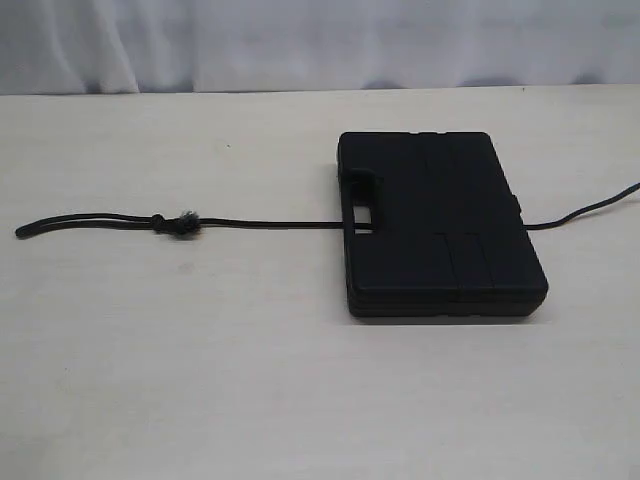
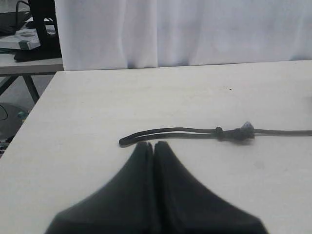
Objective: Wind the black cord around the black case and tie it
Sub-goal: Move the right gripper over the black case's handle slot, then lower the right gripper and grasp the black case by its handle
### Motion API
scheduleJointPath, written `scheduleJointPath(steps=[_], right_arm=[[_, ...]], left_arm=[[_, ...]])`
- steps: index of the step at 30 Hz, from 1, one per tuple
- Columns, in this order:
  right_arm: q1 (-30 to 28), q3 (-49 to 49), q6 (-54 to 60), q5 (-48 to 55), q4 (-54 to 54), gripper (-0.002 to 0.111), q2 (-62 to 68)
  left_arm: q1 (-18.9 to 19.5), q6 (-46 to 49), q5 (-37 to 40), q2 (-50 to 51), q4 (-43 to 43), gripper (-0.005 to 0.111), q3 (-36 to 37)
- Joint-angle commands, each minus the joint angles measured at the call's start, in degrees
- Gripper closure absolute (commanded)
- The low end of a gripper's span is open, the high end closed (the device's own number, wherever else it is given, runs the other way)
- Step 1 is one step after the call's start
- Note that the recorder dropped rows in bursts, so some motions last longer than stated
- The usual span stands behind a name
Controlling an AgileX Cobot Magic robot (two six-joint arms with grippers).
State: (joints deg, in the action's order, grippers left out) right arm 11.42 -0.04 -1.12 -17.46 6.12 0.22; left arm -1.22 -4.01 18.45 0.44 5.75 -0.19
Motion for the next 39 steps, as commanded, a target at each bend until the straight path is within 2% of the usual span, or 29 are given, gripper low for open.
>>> scheduleJointPath(steps=[1,3,5,6,9,11,13,16,18,22,27,28,31,32,36,39], right_arm=[[0.0,0.0,-5.8,-24.3,-2.1,0.104,-0.2],[0.0,0.0,-11.6,-29.6,-2.4,0.104,-0.2],[0.0,-3.1,-16.5,-24.9,-2.4,0.104,-0.2],[0.0,-5.1,-18.5,-20.5,-2.3,0.104,-0.2],[0.0,-15.0,-22.6,2.6,0.4,0.103,1.1],[0.0,-22.2,-22.5,17.5,3.2,0.096,4.5],[0.0,-28.5,-22.1,28.6,3.9,0.084,8.6],[0.0,-36.2,-18.4,43.0,3.7,0.064,16.7],[0.0,-41.1,-15.0,52.9,2.3,0.055,22.8],[0.0,-49.2,-7.8,66.4,-4.0,0.054,34.0],[0.0,-56.2,-2.7,68.2,-12.0,0.054,50.4],[0.0,-57.6,2.7,69.7,-17.8,0.057,56.2],[1.5,-58.0,6.5,70.0,-23.0,0.062,64.0],[2.7,-58.0,6.5,69.5,-23.0,0.062,66.1],[15.5,-59.8,-0.3,57.6,-16.4,0.062,82.1],[19.5,-66.0,-5.5,56.9,-12.6,0.062,90.4]], left_arm=[[0.2,-0.2,-0.6,-0.4,-0.4,0.107,0.2],[0.2,-0.2,-0.6,-0.4,-0.4,0.107,0.2],[0.2,-0.2,-0.6,-0.4,-0.4,0.107,0.2],[0.2,-0.2,-0.6,-0.4,-0.4,0.107,0.2],[0.2,-0.2,-0.6,-0.4,-0.4,0.107,0.2],[0.2,-0.2,-0.6,-0.4,-0.4,0.107,0.2],[0.2,-0.2,-0.6,-0.4,-0.4,0.107,0.2],[0.2,-0.2,-0.6,-0.4,-0.4,0.107,0.2],[0.2,-0.2,-0.6,-0.4,-0.4,0.107,0.2],[0.2,-0.2,-0.6,-0.4,-0.4,0.107,0.2],[0.2,-0.2,-0.6,-0.4,-0.4,0.107,0.2],[0.2,-0.2,-0.6,-0.4,-0.4,0.107,0.2],[0.2,-0.2,-0.6,-0.4,-0.4,0.107,0.2],[0.2,-0.2,-0.6,-0.4,-0.4,0.107,0.2],[0.2,-0.2,-0.8,-0.4,-0.4,0.107,0.2],[0.2,-0.2,-0.8,-0.4,-0.4,0.107,0.2]])
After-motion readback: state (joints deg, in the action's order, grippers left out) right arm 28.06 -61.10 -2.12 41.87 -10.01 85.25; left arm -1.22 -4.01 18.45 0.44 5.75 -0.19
